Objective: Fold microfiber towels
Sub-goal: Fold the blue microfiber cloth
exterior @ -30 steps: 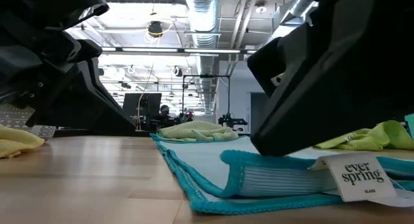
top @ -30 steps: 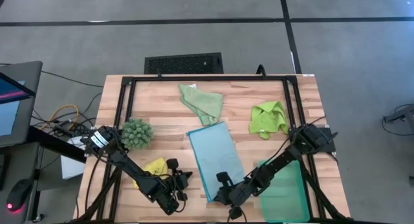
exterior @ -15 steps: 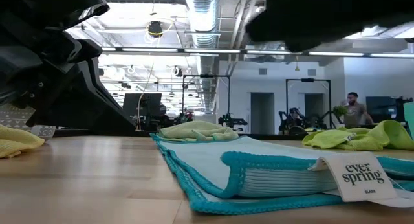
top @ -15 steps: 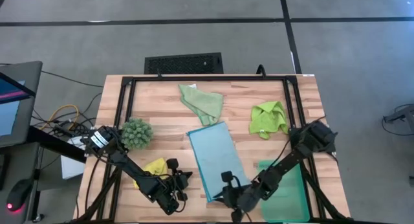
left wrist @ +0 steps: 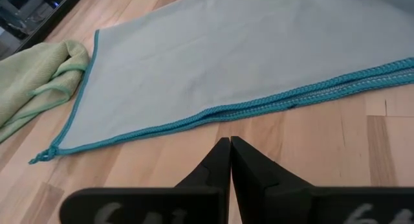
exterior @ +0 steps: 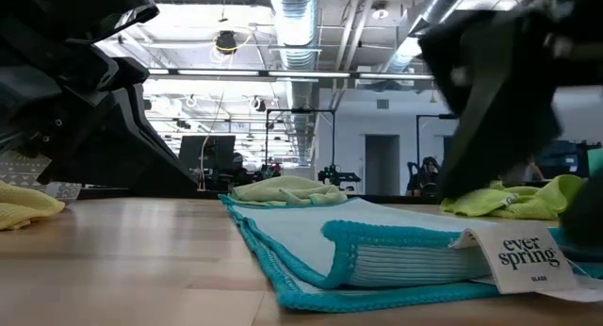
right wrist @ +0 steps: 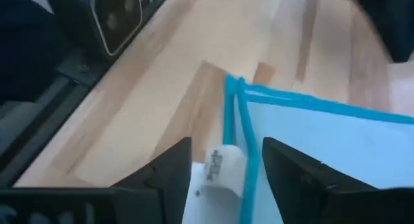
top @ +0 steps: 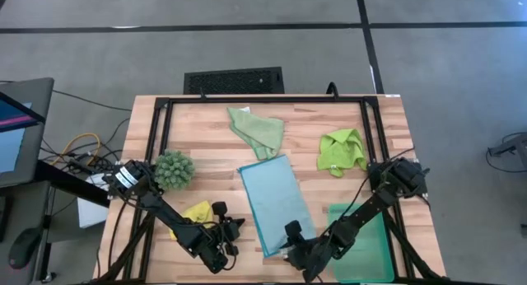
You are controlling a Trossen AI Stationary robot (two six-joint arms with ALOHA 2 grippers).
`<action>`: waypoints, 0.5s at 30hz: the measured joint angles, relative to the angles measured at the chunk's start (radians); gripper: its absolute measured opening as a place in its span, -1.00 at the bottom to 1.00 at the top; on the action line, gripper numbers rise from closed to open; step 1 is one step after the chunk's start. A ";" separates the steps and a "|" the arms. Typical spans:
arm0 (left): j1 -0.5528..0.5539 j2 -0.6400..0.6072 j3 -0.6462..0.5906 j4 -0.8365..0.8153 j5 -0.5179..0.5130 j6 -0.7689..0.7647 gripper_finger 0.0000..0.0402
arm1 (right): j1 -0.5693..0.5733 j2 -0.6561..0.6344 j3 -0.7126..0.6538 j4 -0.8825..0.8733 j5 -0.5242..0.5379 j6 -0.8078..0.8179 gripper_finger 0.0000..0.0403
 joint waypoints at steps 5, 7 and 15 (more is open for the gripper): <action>0.000 0.000 0.000 0.000 0.000 0.000 -0.98 | -0.026 0.014 -0.004 -0.050 -0.033 0.036 -0.08; 0.000 0.000 0.000 0.000 0.005 0.000 -0.98 | -0.032 0.013 -0.006 -0.070 -0.042 0.043 -0.19; 0.000 0.000 0.000 0.000 0.016 0.000 -0.98 | -0.062 0.058 -0.001 -0.066 -0.094 0.049 -0.70</action>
